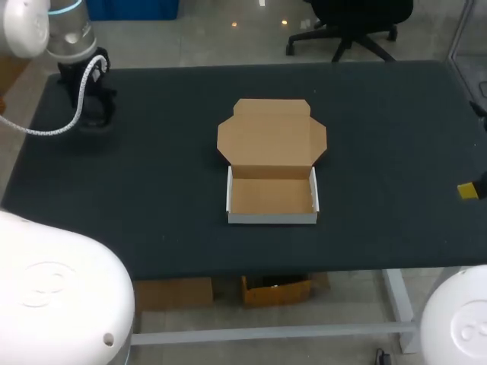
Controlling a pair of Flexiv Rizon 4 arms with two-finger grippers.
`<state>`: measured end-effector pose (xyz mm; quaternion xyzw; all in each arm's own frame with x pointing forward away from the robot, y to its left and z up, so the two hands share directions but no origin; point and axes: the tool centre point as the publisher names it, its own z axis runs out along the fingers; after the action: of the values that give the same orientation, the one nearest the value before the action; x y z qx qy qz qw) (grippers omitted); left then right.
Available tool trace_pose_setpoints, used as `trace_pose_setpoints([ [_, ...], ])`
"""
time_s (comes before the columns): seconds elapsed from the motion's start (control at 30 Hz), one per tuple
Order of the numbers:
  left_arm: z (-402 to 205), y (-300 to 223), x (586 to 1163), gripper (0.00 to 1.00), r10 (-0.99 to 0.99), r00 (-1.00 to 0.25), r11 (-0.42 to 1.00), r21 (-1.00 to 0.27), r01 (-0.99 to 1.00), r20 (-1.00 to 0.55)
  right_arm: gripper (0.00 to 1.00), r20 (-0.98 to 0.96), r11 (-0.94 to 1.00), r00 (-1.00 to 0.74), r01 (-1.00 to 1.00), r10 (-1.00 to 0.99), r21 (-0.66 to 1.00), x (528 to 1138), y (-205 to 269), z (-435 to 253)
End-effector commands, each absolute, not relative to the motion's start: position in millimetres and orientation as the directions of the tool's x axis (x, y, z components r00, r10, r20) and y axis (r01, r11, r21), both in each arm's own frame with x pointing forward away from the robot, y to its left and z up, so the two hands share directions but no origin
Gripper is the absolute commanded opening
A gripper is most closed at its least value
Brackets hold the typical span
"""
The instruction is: Assemble the packaging by folding the flat box into shape, placing the metal phone stand inside, and closing the box properly
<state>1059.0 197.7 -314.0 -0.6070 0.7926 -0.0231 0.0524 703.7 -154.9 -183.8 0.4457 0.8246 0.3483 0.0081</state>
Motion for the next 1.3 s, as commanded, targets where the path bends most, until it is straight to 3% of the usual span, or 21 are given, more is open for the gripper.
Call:
trace_pose_setpoints([
  [0.03, -299.4, 191.2, 1038.5, 0.00, -0.962, -0.258, 0.268, -0.141, -0.953, -0.085, 1.00, 0.286, 0.326, -0.600, 0.705, 0.747, 0.629, 690.2, -155.3, -180.0],
  [0.3, -291.9, 181.2, 1023.8, 0.00, -0.955, -0.281, 0.291, -0.124, -0.949, -0.091, 1.00, 0.286, 0.326, -0.600, 0.705, 0.747, 0.629, 690.2, -155.3, -180.0],
  [1.0, -283.3, 166.2, 1005.7, 0.00, -0.948, -0.300, 0.312, -0.130, -0.941, -0.103, 1.00, 0.015, 0.491, -0.861, 0.304, 0.509, 0.817, 720.4, -136.3, -183.1],
  [1.3, -278.8, 158.5, 997.2, 0.00, -0.947, -0.303, 0.316, -0.132, -0.940, -0.108, 1.00, -0.009, 0.532, -0.880, 0.279, 0.475, 0.800, 730.5, -134.7, -191.0],
])
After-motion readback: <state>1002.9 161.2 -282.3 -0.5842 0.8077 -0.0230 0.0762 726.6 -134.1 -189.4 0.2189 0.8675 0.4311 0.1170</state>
